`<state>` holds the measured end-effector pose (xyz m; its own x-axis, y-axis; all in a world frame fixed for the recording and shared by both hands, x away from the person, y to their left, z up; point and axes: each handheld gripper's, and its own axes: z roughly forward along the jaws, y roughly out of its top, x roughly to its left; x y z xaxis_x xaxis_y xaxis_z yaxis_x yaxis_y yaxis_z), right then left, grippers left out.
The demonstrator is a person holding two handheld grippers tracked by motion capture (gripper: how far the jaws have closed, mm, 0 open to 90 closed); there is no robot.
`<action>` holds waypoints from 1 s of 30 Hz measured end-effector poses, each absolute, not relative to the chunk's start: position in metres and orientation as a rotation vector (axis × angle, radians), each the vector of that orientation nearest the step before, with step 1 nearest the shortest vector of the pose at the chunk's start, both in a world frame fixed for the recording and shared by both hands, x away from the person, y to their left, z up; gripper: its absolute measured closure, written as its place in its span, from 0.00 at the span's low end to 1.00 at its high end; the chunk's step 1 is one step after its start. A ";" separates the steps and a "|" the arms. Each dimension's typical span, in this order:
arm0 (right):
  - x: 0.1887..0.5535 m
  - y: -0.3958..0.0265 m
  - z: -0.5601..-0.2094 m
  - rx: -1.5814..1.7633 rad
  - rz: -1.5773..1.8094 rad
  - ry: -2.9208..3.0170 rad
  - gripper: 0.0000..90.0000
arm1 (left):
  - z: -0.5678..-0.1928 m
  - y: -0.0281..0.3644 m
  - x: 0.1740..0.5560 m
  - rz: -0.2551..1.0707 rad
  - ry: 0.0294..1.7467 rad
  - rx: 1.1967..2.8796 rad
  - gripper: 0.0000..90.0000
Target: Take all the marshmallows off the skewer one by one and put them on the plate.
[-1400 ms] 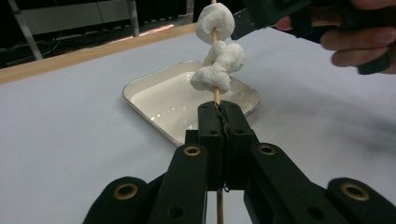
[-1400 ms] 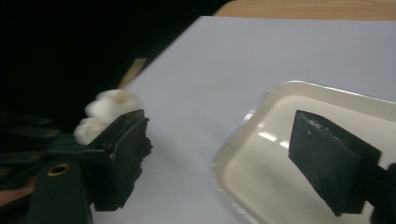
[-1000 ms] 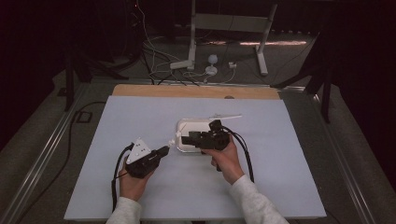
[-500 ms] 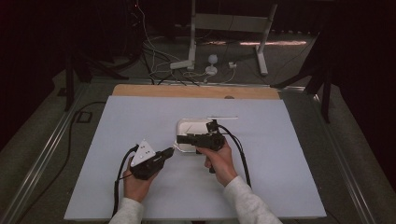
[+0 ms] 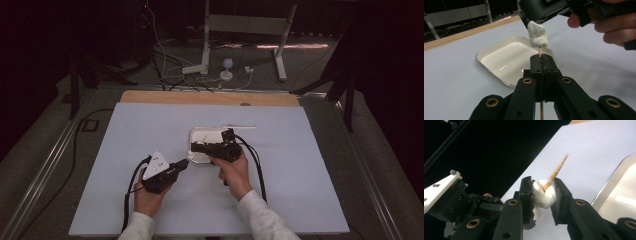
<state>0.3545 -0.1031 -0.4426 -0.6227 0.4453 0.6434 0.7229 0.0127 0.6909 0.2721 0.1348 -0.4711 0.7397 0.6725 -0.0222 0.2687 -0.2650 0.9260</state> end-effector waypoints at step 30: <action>0.348 -0.104 -0.438 -1.260 -1.702 -2.009 0.87 | -0.469 0.134 0.268 0.512 0.735 1.818 1.00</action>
<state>0.3478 -0.1041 -0.4383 -0.6069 0.4582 0.6494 0.7158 -0.0398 0.6971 0.2680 0.1341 -0.4694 0.7188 0.6953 0.0006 0.2416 -0.2506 0.9374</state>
